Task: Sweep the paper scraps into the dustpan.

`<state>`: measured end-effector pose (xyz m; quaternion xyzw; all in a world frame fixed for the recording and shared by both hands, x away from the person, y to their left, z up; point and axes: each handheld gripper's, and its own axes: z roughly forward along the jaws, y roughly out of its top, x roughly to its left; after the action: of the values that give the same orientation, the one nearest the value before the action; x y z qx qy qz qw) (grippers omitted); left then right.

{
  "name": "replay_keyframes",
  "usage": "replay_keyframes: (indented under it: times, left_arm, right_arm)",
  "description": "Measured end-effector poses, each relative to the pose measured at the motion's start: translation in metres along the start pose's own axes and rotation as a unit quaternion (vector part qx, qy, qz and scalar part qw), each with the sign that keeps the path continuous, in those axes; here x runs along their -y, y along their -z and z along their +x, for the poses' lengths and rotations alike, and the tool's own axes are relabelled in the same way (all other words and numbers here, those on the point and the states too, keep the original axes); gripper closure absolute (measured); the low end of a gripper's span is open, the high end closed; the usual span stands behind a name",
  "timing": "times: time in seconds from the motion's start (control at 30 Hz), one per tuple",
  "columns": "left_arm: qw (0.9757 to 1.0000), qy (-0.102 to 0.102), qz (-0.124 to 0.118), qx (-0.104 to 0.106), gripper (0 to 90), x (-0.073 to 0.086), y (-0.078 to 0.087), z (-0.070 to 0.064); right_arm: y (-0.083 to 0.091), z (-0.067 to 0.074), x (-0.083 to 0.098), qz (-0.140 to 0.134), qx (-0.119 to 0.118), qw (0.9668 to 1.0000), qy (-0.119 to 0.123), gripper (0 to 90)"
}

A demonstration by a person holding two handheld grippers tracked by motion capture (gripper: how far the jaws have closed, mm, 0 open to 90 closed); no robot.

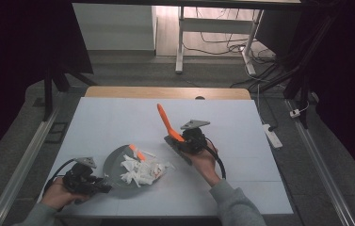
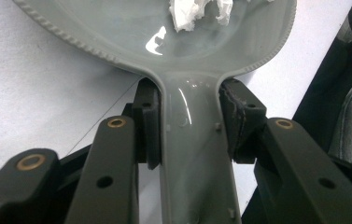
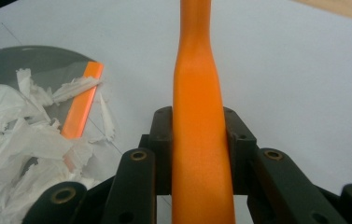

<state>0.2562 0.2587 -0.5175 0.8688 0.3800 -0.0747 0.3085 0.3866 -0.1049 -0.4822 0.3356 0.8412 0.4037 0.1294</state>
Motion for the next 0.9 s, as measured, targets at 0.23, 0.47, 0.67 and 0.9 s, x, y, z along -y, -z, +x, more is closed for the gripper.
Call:
replay_keyframes:
  times: [0.23, 0.47, 0.67, 0.9]
  left_arm:
    - [1.0, 0.003, 0.001, 0.003, 61.3, 0.0, -0.001, 0.0]
    - [1.0, 0.003, 0.001, 0.003, 61.3, 0.0, -0.002, 0.0]
    - [1.0, 0.003, 0.001, 0.004, 61.4, 0.0, -0.003, 0.0]
    - [1.0, 0.004, 0.001, 0.005, 61.4, 0.0, -0.003, 0.001]
  right_arm:
    - [-0.02, 0.017, 0.0, 0.018, -0.007, 0.9998, 0.009, 69.8]
    - [-0.041, 0.039, -0.012, 0.021, -0.014, 0.9997, 0.007, 69.9]
    - [-0.056, 0.068, -0.021, 0.025, -0.052, 0.9982, 0.015, 69.8]
    - [-0.061, 0.096, -0.031, 0.011, -0.119, 0.9925, 0.023, 69.8]
